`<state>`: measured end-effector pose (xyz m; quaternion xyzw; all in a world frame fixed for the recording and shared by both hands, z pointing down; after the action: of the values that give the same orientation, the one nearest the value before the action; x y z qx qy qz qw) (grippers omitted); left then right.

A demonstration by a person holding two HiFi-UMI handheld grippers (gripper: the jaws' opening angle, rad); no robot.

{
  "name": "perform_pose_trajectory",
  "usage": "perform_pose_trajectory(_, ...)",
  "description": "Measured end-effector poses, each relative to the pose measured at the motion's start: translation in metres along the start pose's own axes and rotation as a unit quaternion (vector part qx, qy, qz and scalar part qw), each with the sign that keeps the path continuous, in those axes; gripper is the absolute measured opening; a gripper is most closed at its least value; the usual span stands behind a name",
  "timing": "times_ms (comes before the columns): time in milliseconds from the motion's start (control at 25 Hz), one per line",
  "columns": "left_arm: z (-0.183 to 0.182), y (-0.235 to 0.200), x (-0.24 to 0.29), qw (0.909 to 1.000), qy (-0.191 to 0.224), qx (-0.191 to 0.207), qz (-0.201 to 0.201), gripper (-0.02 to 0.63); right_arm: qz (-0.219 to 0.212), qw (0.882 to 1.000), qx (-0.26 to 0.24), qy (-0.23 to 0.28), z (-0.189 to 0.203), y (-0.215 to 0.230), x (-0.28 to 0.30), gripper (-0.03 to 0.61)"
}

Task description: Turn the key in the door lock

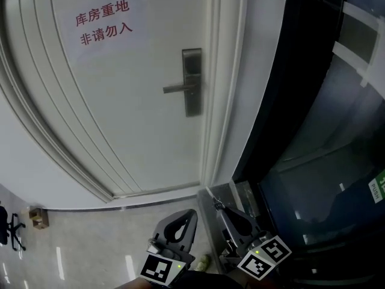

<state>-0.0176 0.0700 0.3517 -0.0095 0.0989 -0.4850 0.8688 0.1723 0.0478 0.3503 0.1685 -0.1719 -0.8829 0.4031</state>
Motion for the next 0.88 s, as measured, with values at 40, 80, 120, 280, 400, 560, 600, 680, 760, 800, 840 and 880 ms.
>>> perform_pose_trajectory(40,0.000,-0.004,0.006,1.0000,-0.001,0.000,-0.003,0.008,-0.002,1.000,0.003,-0.002,0.000,0.005,0.006,0.018)
perform_pose_trajectory(80,0.001,-0.008,0.012,1.0000,-0.002,-0.001,-0.006,0.008,-0.002,1.000,0.004,-0.003,0.000,0.009,0.012,0.018)
perform_pose_trajectory(120,0.001,-0.014,0.019,1.0000,-0.001,-0.001,-0.008,0.008,-0.002,1.000,0.004,-0.005,0.000,0.014,0.019,0.018)
perform_pose_trajectory(280,0.005,-0.037,0.047,1.0000,0.001,-0.003,-0.004,0.008,0.004,1.000,-0.008,-0.007,-0.002,0.033,0.048,0.018)
perform_pose_trajectory(400,0.007,-0.060,0.073,1.0000,0.000,-0.003,0.010,0.008,0.010,1.000,-0.004,-0.002,-0.005,0.048,0.077,0.018)
perform_pose_trajectory(560,0.001,-0.099,0.110,0.9996,0.015,0.004,0.023,0.008,0.019,0.997,0.079,0.013,-0.006,0.077,0.126,0.018)
perform_pose_trajectory(600,0.000,-0.110,0.119,0.9996,0.015,0.004,0.023,0.008,0.022,0.994,0.110,0.017,-0.006,0.085,0.139,0.018)
perform_pose_trajectory(680,-0.001,-0.130,0.134,0.9996,0.015,0.002,0.024,0.008,0.025,0.985,0.167,0.023,-0.006,0.101,0.167,0.018)
perform_pose_trajectory(760,0.000,-0.148,0.148,0.9996,0.013,0.000,0.026,0.008,0.025,0.977,0.208,0.026,-0.006,0.118,0.192,0.018)
perform_pose_trajectory(800,0.002,-0.155,0.155,0.9995,0.011,-0.001,0.028,0.008,0.027,0.974,0.225,0.028,-0.006,0.127,0.204,0.018)
perform_pose_trajectory(840,0.004,-0.162,0.161,0.9995,0.010,-0.002,0.031,0.008,0.031,0.969,0.244,0.031,-0.005,0.136,0.215,0.018)
perform_pose_trajectory(880,0.006,-0.167,0.166,0.9994,0.008,-0.003,0.033,0.008,0.036,0.964,0.263,0.035,-0.003,0.145,0.225,0.018)
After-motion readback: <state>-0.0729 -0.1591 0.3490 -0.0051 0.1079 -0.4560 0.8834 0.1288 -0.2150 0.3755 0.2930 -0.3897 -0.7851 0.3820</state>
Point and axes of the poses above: the fingertips, and each gripper's own axes: x forward along the fingers, y to its right, z out of its underside, the point moved 10 cm from there along -x, backward along the fingers, and after that the axes turned 7 degrees about y, right-handed, at the moved point
